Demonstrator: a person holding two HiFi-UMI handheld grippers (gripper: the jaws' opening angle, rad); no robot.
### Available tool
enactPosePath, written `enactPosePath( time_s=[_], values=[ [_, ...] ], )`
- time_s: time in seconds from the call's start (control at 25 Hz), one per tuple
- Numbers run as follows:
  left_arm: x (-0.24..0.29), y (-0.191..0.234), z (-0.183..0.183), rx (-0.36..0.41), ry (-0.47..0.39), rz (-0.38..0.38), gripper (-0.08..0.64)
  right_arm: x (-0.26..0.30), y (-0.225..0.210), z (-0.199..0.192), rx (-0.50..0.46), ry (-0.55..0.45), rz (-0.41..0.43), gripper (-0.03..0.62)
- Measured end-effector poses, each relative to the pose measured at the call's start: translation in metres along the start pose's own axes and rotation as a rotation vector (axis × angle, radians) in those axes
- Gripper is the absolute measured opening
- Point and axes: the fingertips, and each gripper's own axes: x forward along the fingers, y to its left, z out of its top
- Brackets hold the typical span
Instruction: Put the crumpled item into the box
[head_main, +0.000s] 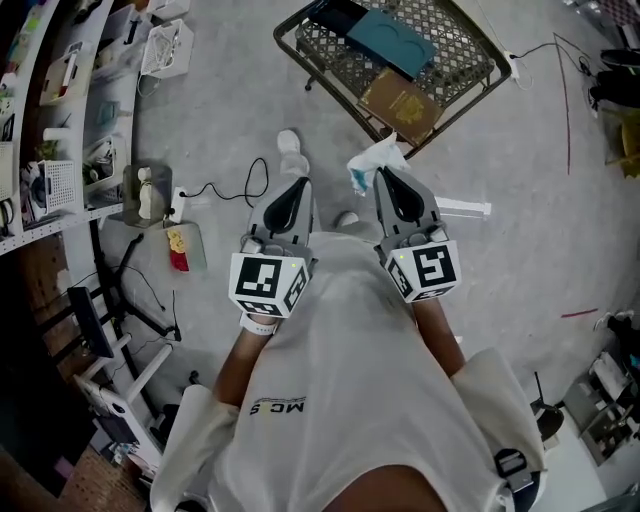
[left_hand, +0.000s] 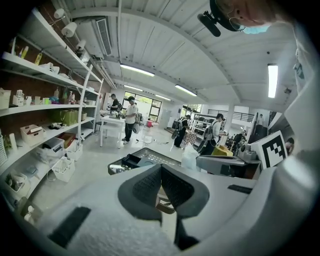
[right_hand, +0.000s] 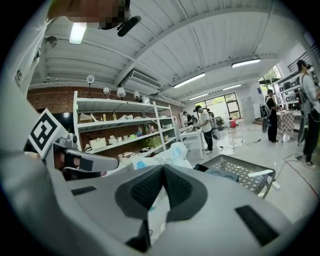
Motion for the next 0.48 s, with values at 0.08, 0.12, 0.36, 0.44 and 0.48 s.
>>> enactPosePath(
  time_s=[0.08,0.12,0.36,0.44,0.48],
  values=[
    [0.014,0.016,0.009,-0.01,-0.007,-0.015,0.02,0.024,-0.004,0.006,-0.009,0.004,-0.005,0.017],
    [0.023,0.027,0.014,-0.01,-0.01,-0.021,0.02,0.037,-0.006,0.009,-0.014,0.005,-0.008,0.017],
    [0.078,0.096,0.061,-0.013,-0.015,-0.04,0.02,0.122,-0.028,0.032,0.036,0.033,-0.059,0.018],
    [0.094,0.122,0.081,-0.023,-0.024,-0.049,0.02,0.154,-0.03,0.05,0.024,0.029,-0.067,0.018],
    [0.101,0.134,0.088,-0.027,-0.022,-0.055,0.02,0.169,-0.031,0.057,0.02,0.031,-0.072,0.018]
  ],
)
